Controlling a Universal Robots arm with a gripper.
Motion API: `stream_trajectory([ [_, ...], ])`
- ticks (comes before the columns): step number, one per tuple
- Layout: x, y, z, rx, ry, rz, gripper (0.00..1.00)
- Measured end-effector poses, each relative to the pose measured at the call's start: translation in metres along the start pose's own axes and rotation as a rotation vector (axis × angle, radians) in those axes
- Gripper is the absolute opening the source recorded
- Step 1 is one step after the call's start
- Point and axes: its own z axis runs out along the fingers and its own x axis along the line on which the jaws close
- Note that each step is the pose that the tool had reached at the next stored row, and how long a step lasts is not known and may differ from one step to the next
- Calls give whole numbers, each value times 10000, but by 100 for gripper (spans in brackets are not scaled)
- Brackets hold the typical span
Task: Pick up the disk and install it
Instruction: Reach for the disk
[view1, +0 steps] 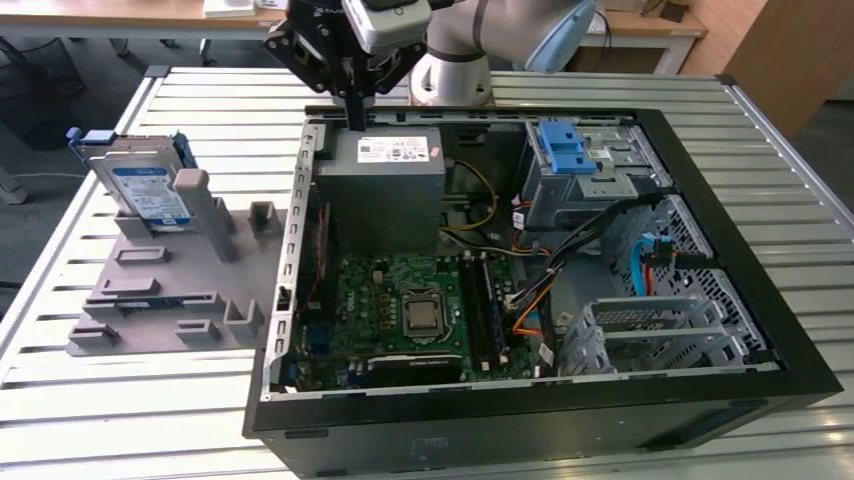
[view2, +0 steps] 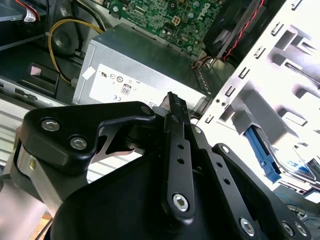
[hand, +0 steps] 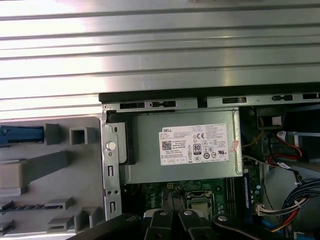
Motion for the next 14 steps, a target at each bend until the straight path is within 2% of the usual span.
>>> stream_trajectory([
  [3,6,0,0,0,0,0,11],
  [5,53,-4,1,1,0,0,11],
  [14,74,-6,4,1,0,0,11],
])
